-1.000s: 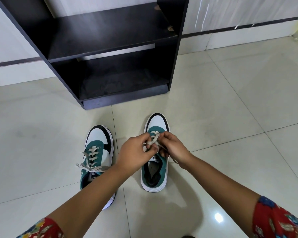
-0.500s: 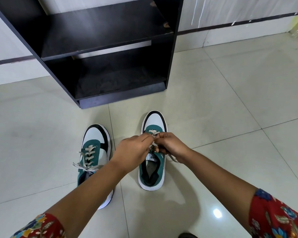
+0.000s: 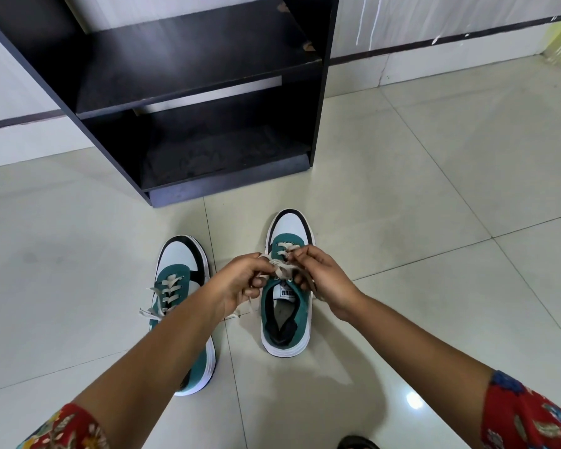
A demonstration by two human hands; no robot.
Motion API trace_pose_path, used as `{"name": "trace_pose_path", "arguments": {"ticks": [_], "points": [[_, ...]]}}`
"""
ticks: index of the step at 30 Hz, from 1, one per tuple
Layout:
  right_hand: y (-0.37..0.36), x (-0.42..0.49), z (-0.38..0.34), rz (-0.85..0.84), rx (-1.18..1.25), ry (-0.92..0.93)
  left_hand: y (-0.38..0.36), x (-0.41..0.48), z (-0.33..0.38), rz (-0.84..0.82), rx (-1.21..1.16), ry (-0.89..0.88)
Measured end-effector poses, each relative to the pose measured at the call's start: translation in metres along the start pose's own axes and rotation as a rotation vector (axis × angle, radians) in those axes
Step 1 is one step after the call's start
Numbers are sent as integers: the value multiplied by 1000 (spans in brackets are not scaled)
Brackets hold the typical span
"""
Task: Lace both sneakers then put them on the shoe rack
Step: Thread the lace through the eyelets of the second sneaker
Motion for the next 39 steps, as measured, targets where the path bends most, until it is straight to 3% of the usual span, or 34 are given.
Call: {"name": "trace_pose_path", "arguments": {"ticks": [2,3,7,13,19,22,28,34,39], "points": [[8,-5,3,33,62,-6,4,2,-2,4,3,4],[15,-9,-1,85,-22,61,4,1,-2,6,9,2],[11,-29,-32,223,-609,422,1,2,-2,-1,24,-16],[10,-28,-36,294,-610,452,3,1,-2,15,29,-42],[8,-21,-8,126,-326,266,22,3,-10,143,-102,19],[7,-24,3,45,-133,159,22,3,-22,80,-208,111],[21,-31,17,186,-9,84,33,5,-32,119,-433,113],[4,-30,26,19,715,-85,26,5,-39,103,-540,130],[7,-27,30,73,627,-111,29,12,-36,149,-576,80]]}}
Point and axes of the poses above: each hand's wrist, its own x-axis towards the middle knuckle, its own y-axis out of the back of the hand, z = x × y, the point moved 9 cm from there along x, towards the middle knuckle, and after that the axes turned 7 degrees about -x, right-handed, at the moved point
